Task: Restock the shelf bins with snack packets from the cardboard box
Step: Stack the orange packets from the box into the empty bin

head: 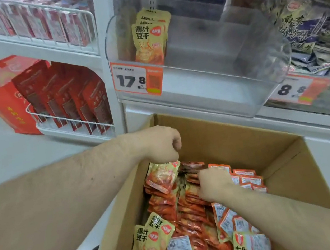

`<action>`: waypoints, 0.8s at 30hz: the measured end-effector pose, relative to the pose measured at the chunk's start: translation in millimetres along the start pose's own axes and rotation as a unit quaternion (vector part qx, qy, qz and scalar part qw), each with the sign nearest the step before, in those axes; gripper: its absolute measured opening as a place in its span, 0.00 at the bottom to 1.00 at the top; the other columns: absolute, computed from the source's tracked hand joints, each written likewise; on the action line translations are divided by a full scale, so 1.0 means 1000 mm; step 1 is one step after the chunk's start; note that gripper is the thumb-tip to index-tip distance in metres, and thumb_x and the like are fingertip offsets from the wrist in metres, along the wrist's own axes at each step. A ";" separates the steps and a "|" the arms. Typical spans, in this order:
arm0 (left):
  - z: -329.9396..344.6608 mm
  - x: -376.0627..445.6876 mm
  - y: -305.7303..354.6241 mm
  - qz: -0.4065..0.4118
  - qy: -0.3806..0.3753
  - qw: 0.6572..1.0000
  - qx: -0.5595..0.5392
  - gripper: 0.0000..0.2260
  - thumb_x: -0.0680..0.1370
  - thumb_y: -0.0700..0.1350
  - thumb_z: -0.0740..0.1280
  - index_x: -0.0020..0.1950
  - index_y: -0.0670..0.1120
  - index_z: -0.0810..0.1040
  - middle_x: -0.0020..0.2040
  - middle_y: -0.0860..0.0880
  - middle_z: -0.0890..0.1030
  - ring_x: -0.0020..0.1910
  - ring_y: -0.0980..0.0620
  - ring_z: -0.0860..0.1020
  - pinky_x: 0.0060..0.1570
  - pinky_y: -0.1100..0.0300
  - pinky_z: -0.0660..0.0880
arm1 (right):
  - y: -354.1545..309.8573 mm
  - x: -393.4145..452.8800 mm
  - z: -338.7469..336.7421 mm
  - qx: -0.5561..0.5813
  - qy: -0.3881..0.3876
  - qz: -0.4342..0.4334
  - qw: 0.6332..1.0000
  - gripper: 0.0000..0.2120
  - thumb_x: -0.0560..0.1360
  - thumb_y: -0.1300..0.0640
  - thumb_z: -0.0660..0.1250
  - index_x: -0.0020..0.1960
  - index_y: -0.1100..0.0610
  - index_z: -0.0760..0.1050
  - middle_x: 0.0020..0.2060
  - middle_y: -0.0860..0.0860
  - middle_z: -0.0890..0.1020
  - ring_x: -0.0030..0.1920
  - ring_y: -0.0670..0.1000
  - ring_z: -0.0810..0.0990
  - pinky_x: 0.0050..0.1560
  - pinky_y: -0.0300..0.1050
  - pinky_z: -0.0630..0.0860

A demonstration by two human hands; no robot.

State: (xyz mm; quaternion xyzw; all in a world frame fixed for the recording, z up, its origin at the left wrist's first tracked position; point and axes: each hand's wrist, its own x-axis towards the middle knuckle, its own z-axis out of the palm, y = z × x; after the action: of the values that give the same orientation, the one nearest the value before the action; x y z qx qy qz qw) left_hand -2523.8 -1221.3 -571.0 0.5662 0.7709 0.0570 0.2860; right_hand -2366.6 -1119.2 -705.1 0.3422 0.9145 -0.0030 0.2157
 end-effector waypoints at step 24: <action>0.008 0.018 0.006 -0.241 -0.052 0.808 -0.535 0.08 0.79 0.40 0.67 0.56 0.38 0.78 0.42 0.43 0.83 0.40 0.49 0.82 0.42 0.57 0.82 | 0.002 -0.063 -0.046 0.366 0.362 -0.196 0.835 0.12 0.77 0.50 0.64 0.54 0.57 0.76 0.49 0.48 0.82 0.44 0.44 0.79 0.45 0.35 0.74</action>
State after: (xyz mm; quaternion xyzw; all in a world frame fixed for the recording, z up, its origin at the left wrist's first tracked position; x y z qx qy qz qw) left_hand -2518.7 -1205.0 -581.8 0.1221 0.7139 0.3599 0.5881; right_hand -2340.5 -1150.3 -638.3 0.1865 0.9073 -0.2553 -0.2772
